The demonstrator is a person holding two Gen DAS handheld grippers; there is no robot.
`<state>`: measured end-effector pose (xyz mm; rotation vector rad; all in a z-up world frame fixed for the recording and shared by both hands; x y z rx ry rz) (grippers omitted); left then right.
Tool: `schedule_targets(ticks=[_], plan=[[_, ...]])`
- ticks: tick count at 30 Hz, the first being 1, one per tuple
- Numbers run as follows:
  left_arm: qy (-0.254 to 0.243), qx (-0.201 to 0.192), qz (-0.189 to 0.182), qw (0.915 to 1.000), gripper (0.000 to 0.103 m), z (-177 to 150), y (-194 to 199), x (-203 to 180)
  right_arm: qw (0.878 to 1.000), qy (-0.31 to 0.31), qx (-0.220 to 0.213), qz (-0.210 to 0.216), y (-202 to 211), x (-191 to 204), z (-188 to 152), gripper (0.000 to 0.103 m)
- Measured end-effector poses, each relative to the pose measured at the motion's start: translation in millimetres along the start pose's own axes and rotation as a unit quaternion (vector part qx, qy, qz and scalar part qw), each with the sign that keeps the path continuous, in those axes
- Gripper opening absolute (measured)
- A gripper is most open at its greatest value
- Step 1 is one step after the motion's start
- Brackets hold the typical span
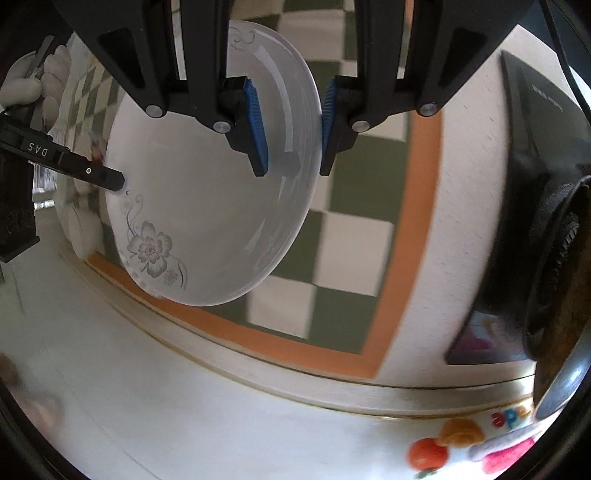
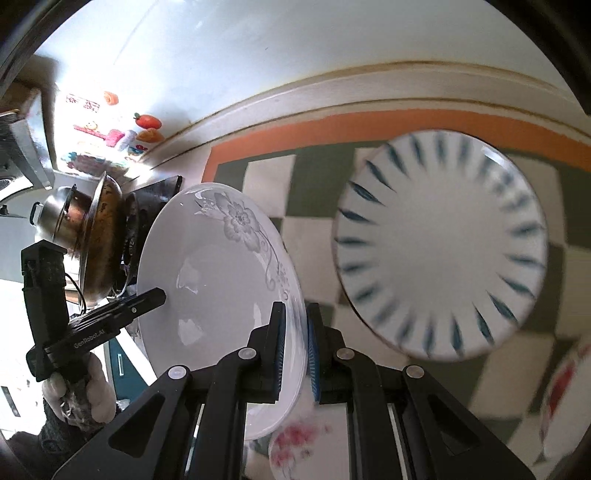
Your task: Organize plates and bowls
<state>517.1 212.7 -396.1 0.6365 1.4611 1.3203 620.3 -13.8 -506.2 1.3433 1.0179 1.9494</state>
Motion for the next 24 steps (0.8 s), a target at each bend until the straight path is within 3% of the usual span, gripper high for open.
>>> schedule_targets(ticks=[12, 24], plan=[[-0.064, 0.028, -0.003, 0.9976, 0.024, -81, -18, -75, 0.998, -0.056, -0.024, -0.013, 71, -53, -119, 0.013], [-0.070, 0.071, 0.045, 0.9940, 0.024, -143, -56, -81, 0.997, -0.081, 0.001, -0.020, 57, -90, -189, 0.013]])
Point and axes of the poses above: each gripper's, at about its wrist camera, not at the fingertips, and y roughly against the way its jaws point, x to its left, z to its top, the point moved 7 cm from there along -y, roughly the way its jaws point, and after that the axes turned 12 degrees about y, right-handed, at the moved point
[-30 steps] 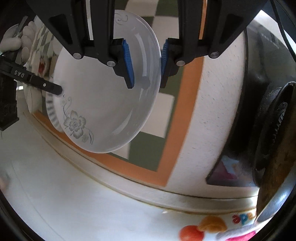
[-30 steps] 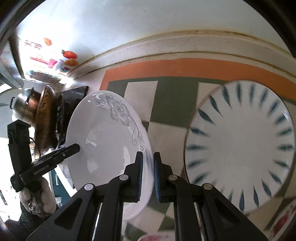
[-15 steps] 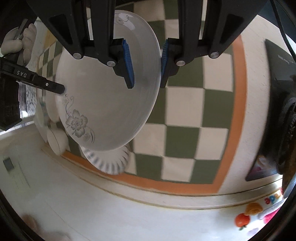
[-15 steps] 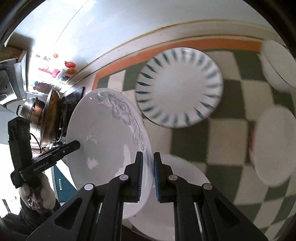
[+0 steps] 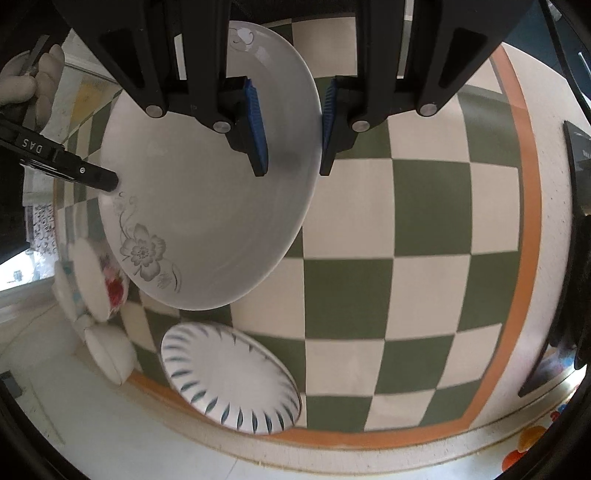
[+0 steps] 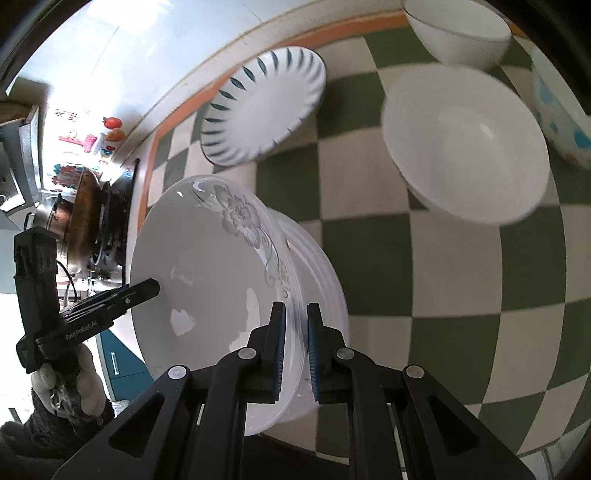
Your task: Organize plates and bowls
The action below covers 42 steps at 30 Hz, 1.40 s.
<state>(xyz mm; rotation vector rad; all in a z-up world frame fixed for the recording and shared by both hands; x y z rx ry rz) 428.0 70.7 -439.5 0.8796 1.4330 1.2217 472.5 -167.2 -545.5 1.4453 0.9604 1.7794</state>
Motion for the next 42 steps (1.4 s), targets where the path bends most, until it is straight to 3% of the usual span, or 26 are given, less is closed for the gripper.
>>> schedule_targets(ticks=[8, 23, 30, 33, 38, 42], plan=[[0.000, 0.002, 0.028, 0.9996, 0.025, -5, -13, -1, 1.000, 0.001, 0.017, 0.006, -13, -11, -15, 0.013], [0.009, 0.015, 0.064, 0.9978, 0.025, -8, -29, -1, 0.999, 0.002, 0.046, 0.013, -21, -7, -7, 0.015], [0.050, -0.009, 0.056, 0.9972, 0.025, -2, -2, 0, 0.999, 0.008, 0.054, -0.005, -11, -11, -3, 0.022], [0.063, -0.031, 0.042, 0.9967, 0.026, 12, 26, -1, 0.999, -0.003, 0.043, 0.010, 3, -11, 4, 0.023], [0.059, -0.060, 0.015, 0.9964, 0.032, 71, 53, -19, 1.000, 0.012, -0.014, 0.025, 44, 12, 54, 0.023], [0.055, -0.049, 0.003, 0.9973, 0.039, 133, 36, -26, 0.998, 0.025, -0.052, 0.004, 55, 21, 121, 0.041]])
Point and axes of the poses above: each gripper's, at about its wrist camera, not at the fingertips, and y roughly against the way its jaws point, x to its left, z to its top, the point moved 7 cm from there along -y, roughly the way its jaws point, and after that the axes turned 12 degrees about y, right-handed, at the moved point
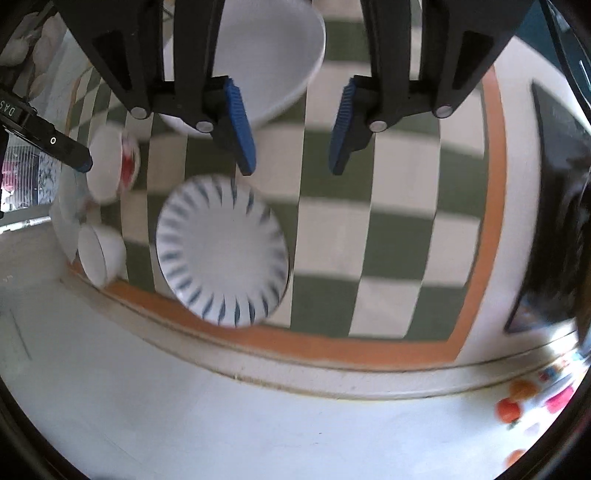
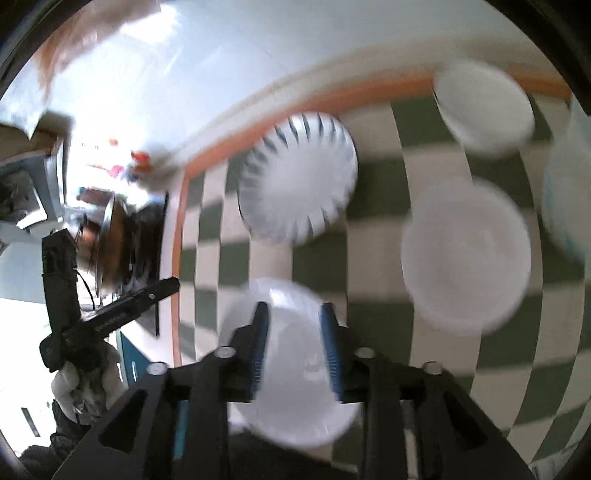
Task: Organize plates and bowls
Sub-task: 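Open the left tool and grasp the blue-striped plate rim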
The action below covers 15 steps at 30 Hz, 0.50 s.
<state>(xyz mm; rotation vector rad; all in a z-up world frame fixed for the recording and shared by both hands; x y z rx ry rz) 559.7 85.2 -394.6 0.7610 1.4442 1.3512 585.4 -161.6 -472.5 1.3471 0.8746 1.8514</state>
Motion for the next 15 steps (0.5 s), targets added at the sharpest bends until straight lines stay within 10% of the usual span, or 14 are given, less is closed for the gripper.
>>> schedule_targets(ticks=[15], plan=[[-0.032, 0.092, -0.002, 0.9953, 0.031, 72, -115, -13, 0.989, -0.108, 0.077, -0.061, -123, -92, 92, 0.043]])
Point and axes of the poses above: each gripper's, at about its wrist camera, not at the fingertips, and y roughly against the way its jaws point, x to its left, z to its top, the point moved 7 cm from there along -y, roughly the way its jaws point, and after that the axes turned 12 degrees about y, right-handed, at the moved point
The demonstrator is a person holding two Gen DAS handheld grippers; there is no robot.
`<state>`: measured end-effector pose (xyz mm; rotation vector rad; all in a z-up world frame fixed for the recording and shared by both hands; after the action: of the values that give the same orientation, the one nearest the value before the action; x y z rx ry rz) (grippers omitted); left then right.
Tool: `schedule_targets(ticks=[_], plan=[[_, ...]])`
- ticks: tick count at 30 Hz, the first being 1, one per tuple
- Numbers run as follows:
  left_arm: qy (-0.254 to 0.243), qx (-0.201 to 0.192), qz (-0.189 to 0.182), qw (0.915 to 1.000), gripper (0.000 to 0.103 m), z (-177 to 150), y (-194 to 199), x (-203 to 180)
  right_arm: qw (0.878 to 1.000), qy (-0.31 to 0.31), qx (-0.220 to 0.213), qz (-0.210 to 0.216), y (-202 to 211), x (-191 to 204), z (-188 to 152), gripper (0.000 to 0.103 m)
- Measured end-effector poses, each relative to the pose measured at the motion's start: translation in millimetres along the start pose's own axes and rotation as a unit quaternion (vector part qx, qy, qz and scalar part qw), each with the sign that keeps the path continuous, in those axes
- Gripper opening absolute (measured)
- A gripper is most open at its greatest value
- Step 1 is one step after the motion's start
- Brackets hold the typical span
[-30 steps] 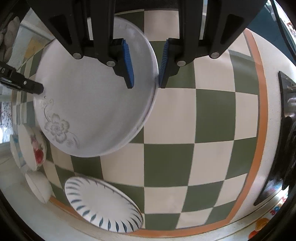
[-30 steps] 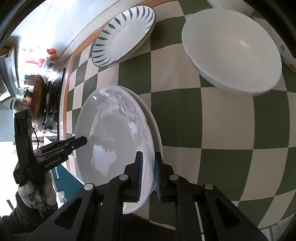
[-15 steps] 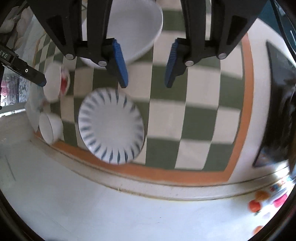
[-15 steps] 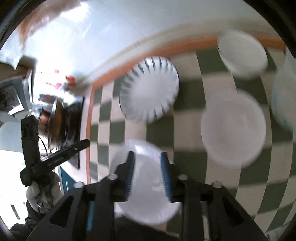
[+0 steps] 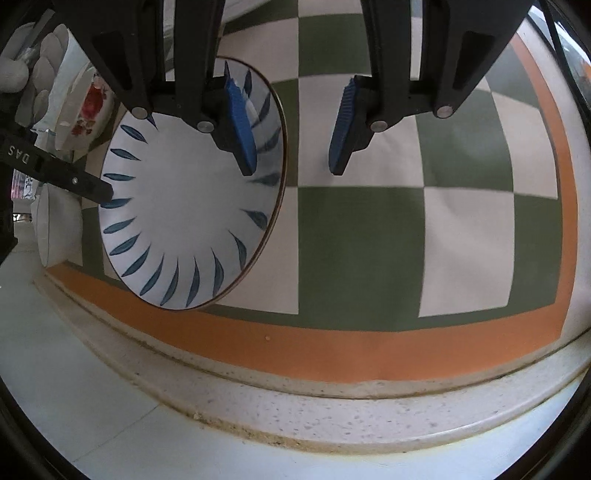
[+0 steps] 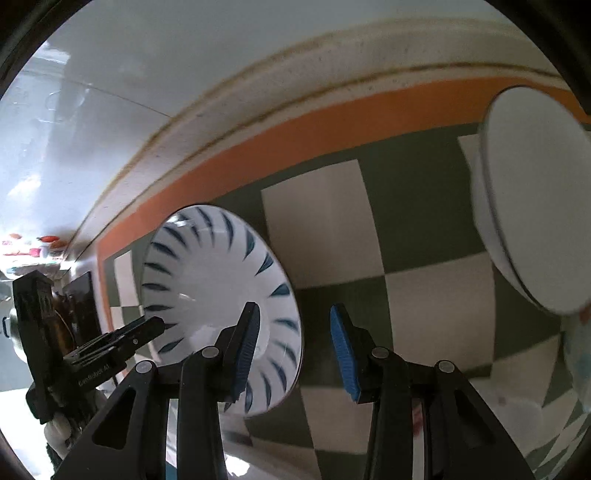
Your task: Organize plates and bowls
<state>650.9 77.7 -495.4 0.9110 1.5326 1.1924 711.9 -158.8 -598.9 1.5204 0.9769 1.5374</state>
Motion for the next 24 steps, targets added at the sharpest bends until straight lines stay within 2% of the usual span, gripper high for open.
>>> schedule_targets(ticks=[1, 2, 3, 4, 5, 8, 14, 20, 24], plan=[[-0.004, -0.002, -0.007, 1.0000, 0.022, 1, 0, -2, 1.000, -0.002, 0.003, -0.005, -4, -2, 2, 0.043], [-0.006, -0.002, -0.013, 0.9999, 0.018, 1, 0, -4, 1.000, -0.003, 0.002, -0.005, -6, -3, 2, 0.041], [-0.014, -0.004, -0.012, 0.9998, 0.012, 1, 1, -7, 1.000, -0.003, -0.001, -0.004, -8, -2, 4, 0.027], [-0.020, -0.006, -0.003, 0.9998, 0.012, 1, 2, -8, 1.000, -0.002, -0.003, 0.001, -11, -1, 5, 0.016], [-0.023, -0.008, 0.002, 0.9997, 0.012, -1, 3, -9, 1.000, -0.003, -0.007, 0.001, -11, 0, 5, 0.012], [-0.031, -0.016, 0.007, 0.9994, 0.012, -2, 6, -10, 1.000, 0.014, -0.011, -0.021, -9, 4, 3, 0.012], [-0.032, -0.031, -0.003, 0.9990, 0.012, -13, 29, -9, 1.000, 0.020, -0.016, -0.002, 1, 12, -6, 0.011], [-0.037, -0.050, -0.016, 0.9979, 0.012, -39, 68, -14, 0.999, 0.038, -0.028, 0.005, 32, 27, -29, 0.011], [-0.045, -0.056, -0.022, 0.9972, 0.012, -67, 93, -16, 0.998, 0.048, -0.035, 0.012, 60, 36, -56, 0.011]])
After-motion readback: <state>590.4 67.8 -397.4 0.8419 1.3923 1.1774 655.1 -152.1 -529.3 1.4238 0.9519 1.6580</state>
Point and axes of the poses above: each gripper's, at about its wrist camera, not at the fingertips, and y roughly against the way its jaws point, x to its left, z to its top, the point moved 7 cm from there along -y, roughly the way its jaws point, and after that the axes turned 12 degrees about y, right-handed, at the moved point
